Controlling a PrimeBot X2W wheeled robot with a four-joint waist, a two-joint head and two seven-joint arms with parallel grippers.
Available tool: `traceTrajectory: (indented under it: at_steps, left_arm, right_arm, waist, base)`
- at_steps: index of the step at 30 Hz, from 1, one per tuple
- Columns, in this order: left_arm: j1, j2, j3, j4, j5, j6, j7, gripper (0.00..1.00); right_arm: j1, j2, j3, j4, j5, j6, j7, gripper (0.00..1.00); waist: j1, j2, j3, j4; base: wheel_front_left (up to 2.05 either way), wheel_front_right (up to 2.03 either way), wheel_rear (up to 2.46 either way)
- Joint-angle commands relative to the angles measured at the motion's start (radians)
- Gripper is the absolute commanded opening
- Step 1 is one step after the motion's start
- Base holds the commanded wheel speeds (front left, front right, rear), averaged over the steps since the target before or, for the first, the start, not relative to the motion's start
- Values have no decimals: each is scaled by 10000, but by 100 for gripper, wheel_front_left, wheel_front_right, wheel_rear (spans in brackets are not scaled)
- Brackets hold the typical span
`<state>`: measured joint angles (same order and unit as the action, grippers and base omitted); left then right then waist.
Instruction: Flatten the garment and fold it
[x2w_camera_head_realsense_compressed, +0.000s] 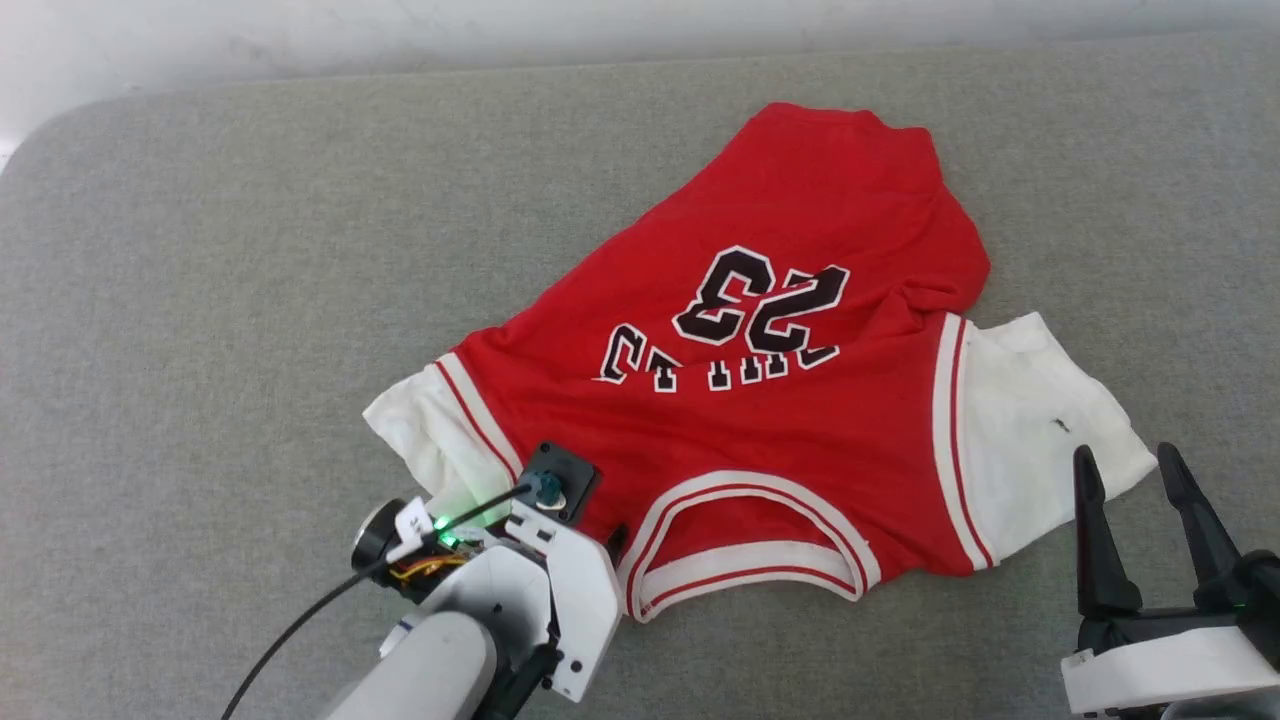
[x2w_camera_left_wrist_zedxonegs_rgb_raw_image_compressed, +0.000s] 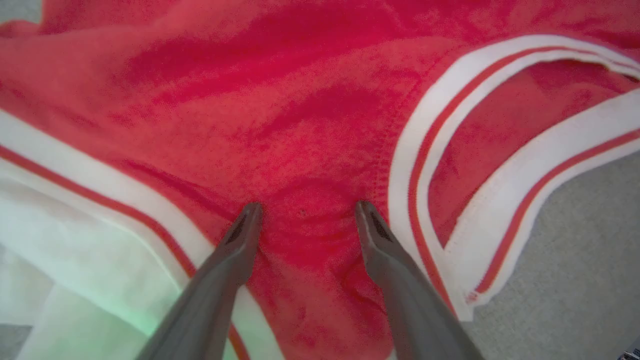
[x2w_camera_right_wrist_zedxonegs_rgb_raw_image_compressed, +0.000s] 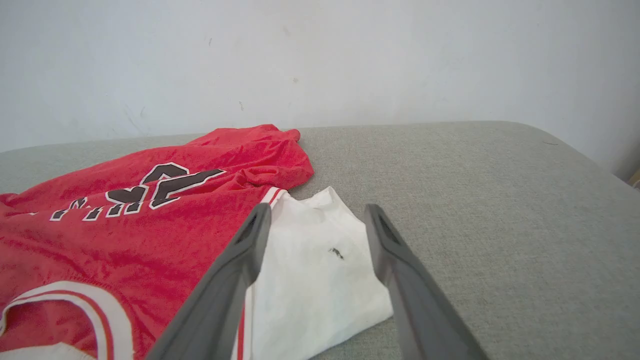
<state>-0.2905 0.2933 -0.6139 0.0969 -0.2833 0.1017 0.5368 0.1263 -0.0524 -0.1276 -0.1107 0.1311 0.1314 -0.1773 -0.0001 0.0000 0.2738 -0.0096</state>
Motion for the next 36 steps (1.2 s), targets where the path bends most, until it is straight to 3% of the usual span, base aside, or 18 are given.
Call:
traceTrajectory:
  at_steps: [1, 2, 3, 4, 10, 17, 23, 24, 25, 31, 36]
  left_arm:
    - [134, 146, -117, 516, 75, -60, 272, 100]
    - [111, 142, -160, 663, 32, -129, 357, 82]
    - [95, 123, -179, 750, -33, -204, 351, 3]
    - [107, 83, -184, 824, -134, -265, 359, 0]
    - [231, -404, 218, 224, -924, -263, -188, 0]
    - [93, -1204, -39, -1051, -1425, -488, -443, 0]
    - [-93, -1726, -592, -84, -1312, -524, -452, 0]
    - [-144, -1746, -695, 230, -1197, -520, -492, 31]
    - [-162, -1798, -728, 539, -1153, -474, -579, 100]
    - [-191, -2104, -462, 1388, -1498, -325, -1503, 100]
    - [34, -2140, 402, 76, -2013, 56, -2477, 100]
  right_arm:
    - [-71, 22, -2, -29, 27, -7, -12, 100]
    - [-74, 22, 2, -20, 39, -7, -14, 100]
    - [-72, 22, 5, -7, 48, -7, -19, 100]
    - [-63, 22, -2, 10, 58, -7, -25, 100]
    - [91, 22, -65, 96, 103, -7, -24, 100]
    - [192, 22, -62, 18, 116, -7, 52, 100]
    - [77, 22, 67, 1, 130, -7, 61, 100]
    - [53, 22, 94, 6, 138, -7, 53, 100]
    - [32, 22, 113, 16, 145, -7, 42, 100]
    - [-8, 22, 65, 77, 165, -7, 8, 100]
    - [10, 22, 33, 170, 211, -7, -8, 100]
  waist:
    - [1, 0, -3, -50]
    - [1, 0, -24, -78]
    - [1, 0, -52, -105]
    - [1, 0, -90, -122]
    - [1, 0, -384, -81]
    - [1, 0, -539, 140]
    - [1, 0, -371, 151]
    - [1, 0, -338, 132]
    - [1, 0, -307, 115]
    - [1, 0, -246, 81]
    - [1, 0, -395, 116]
  base:
    - [0, 0, 0]
    - [0, 0, 0]
    - [0, 0, 0]
    - [0, 0, 0]
    - [0, 0, 0]
    - [0, 0, 0]
    - [0, 0, 0]
    - [0, 0, 0]
    - [0, 0, 0]
    - [0, 0, 0]
    - [0, 0, 0]
